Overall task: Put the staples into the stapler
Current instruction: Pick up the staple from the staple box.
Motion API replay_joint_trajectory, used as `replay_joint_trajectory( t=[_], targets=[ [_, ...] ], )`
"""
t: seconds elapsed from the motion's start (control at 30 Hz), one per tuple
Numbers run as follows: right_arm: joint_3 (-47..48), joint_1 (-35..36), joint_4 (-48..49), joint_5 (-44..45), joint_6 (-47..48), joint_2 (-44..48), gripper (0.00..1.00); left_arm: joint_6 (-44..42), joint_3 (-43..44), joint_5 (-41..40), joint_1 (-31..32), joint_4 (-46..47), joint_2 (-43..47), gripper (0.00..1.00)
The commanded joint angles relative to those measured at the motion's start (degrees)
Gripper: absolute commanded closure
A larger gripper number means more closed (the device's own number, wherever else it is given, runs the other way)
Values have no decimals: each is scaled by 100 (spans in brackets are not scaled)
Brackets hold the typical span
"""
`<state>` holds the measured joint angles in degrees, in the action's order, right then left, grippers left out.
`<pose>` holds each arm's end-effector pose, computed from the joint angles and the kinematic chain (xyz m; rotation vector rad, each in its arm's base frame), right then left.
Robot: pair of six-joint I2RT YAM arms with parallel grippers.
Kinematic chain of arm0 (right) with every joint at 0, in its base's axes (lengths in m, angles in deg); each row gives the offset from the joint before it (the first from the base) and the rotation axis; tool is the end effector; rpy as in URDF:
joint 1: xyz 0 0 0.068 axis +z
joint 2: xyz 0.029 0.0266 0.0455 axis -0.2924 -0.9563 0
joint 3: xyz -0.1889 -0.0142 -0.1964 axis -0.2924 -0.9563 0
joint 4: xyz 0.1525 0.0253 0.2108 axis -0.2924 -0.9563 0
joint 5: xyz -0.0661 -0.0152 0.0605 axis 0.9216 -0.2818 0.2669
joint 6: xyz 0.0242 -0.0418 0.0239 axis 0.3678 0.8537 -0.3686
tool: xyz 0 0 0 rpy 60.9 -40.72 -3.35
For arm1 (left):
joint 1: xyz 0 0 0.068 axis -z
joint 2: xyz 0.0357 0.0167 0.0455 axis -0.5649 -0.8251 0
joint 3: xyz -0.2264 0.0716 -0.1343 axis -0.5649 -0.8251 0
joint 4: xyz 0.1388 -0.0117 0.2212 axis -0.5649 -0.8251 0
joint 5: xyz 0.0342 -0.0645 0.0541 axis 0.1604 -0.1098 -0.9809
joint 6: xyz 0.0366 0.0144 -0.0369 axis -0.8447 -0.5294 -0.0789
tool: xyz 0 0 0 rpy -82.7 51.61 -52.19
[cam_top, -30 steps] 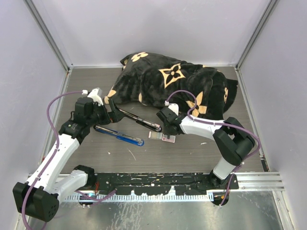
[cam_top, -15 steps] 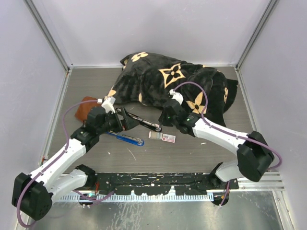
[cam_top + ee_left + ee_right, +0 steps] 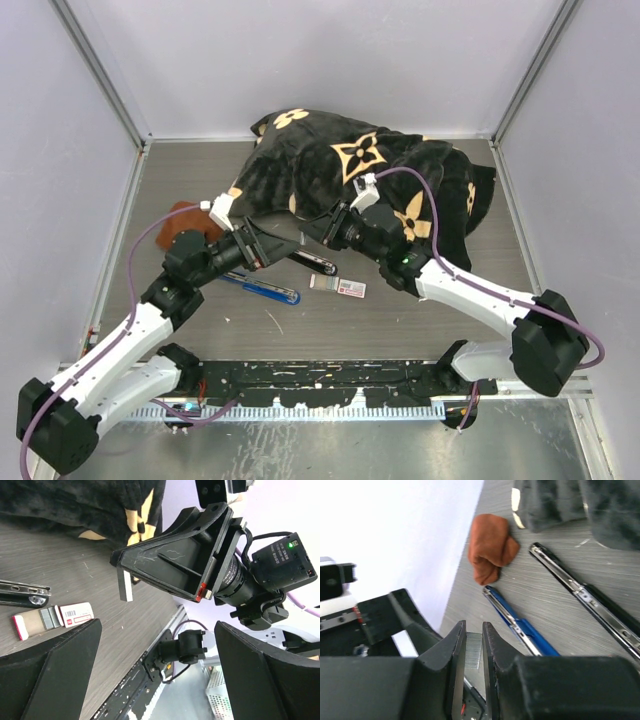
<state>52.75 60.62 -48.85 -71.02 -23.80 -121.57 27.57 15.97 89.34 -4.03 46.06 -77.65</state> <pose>0.2147 0.2076 0.2907 0.0897 1.9615 1.2112 0.1644 -0.1127 0.2969 -0.0570 1.8617 -1.4294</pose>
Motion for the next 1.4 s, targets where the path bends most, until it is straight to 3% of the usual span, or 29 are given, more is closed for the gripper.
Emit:
replay_joint_trajectory(
  t=[0.0, 0.1, 0.17, 0.3, 0.53, 1.03, 1.37],
  targets=[
    [-94, -19, 1189, -438, -362, 329, 84, 360, -3, 321, 47, 805, -75, 2],
    [-165, -11, 1346, -531, -458, 415, 84, 406, -7, 353, 65, 967, -93, 0],
    [-251, -13, 1572, -596, -562, 464, 84, 476, 33, 454, 77, 1108, -166, 4],
    [-366, -16, 1928, -737, -748, 567, 84, 692, 57, 574, 161, 1529, -320, 22],
    [-470, -19, 2348, -916, -904, 693, 84, 727, 215, 531, 291, 1746, -502, 42],
    [-565, -14, 2656, -1151, -1011, 681, 85, 983, 214, 517, 303, 2296, -541, 50],
    [-578, -17, 2778, -1274, -1045, 657, 85, 1402, 59, 576, 303, 3090, -770, 64]
  ],
)
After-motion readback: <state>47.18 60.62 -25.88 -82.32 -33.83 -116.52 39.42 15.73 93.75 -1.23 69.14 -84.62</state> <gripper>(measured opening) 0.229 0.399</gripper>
